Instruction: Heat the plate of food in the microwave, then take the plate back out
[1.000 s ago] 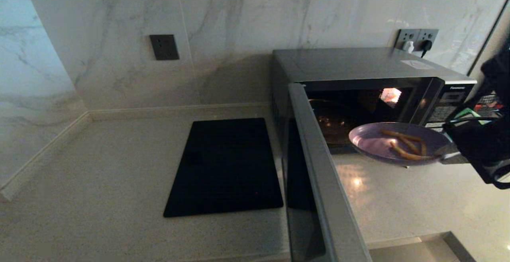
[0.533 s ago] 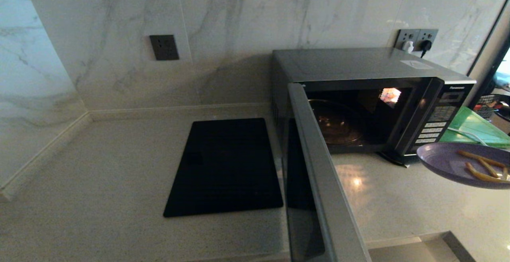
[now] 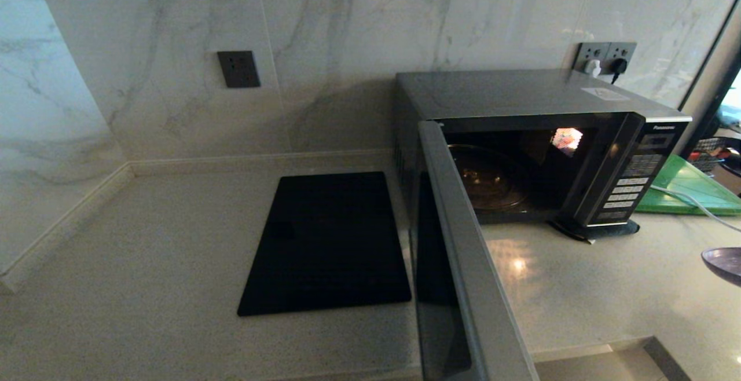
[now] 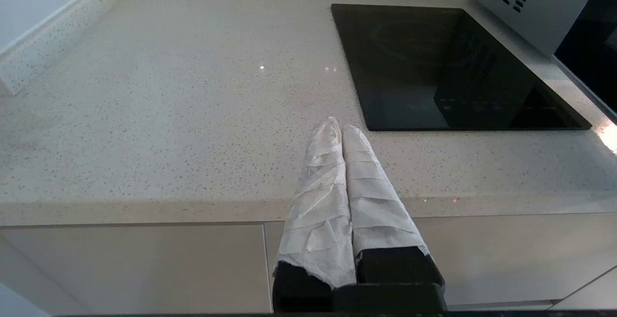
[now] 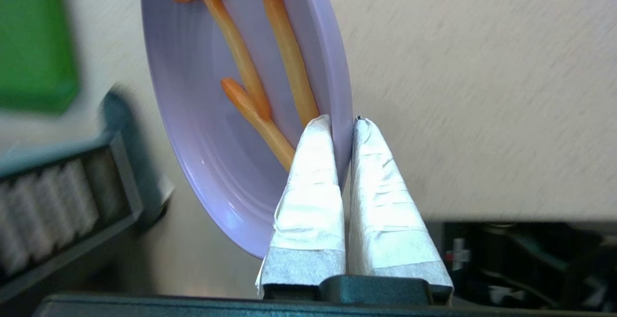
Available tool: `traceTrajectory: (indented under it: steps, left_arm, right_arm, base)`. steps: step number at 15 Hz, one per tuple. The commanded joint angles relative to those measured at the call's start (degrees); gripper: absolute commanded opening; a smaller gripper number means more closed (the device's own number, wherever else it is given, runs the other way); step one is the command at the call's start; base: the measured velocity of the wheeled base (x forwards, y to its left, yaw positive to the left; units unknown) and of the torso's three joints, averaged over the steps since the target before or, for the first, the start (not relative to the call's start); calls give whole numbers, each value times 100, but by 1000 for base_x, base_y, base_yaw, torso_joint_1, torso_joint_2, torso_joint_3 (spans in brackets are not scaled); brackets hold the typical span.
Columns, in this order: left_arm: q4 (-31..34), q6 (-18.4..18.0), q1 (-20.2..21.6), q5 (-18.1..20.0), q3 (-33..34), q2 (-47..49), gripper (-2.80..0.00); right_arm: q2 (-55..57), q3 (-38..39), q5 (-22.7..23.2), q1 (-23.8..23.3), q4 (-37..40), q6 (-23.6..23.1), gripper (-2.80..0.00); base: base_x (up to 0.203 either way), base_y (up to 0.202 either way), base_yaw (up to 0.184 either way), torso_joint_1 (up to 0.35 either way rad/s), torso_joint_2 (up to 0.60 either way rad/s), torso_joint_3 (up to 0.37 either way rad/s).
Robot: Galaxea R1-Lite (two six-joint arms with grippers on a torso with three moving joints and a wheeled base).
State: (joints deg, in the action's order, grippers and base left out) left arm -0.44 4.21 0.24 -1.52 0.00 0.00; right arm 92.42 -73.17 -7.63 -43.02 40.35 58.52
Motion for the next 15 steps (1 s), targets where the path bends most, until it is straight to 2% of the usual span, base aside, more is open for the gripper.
traceTrajectory:
  steps: [1, 7, 10, 13, 15]
  left_arm:
    - [0, 1, 2, -7, 0, 9, -280]
    - [0, 1, 2, -7, 0, 9, -280]
    - [0, 1, 2, -7, 0, 9, -280]
    - [0, 1, 2, -7, 0, 9, -280]
    - [0, 1, 2, -7, 0, 9, -280]
  right_arm:
    - [782, -260, -2, -293, 25, -125, -280]
    - [2335, -1395, -2, -345, 13, -243, -280]
    - [3217, -2195, 8, -345, -27, -328, -280]
    - [3805, -2478, 69, -339, -791, -494, -280]
    - [3975, -2499, 335, -333, -905, -549, -280]
  base:
    - [0, 0, 0, 0, 0, 0]
    - [0, 0, 0, 0, 0, 0]
    - [0, 0, 0, 0, 0, 0]
    - [0, 0, 0, 0, 0, 0]
    - [0, 0, 0, 0, 0, 0]
